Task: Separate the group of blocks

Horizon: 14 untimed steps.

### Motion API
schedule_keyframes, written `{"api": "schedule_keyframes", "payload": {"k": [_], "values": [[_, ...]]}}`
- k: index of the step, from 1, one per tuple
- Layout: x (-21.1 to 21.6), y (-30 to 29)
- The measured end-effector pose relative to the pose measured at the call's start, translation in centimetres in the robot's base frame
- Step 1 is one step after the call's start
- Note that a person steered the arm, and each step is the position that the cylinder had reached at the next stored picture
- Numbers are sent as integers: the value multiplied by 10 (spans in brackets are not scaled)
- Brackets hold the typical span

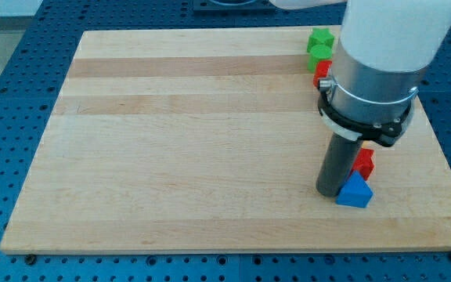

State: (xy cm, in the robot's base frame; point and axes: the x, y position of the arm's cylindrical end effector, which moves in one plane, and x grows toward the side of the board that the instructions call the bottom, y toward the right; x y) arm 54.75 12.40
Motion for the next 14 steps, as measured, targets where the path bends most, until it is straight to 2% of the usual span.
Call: {"api": "schedule_keyframes", "payload": {"k": [4, 7, 12, 13, 14], "values": [[-1, 11], [-40, 7], [-40, 15], [-47, 11], [-97, -7]]}}
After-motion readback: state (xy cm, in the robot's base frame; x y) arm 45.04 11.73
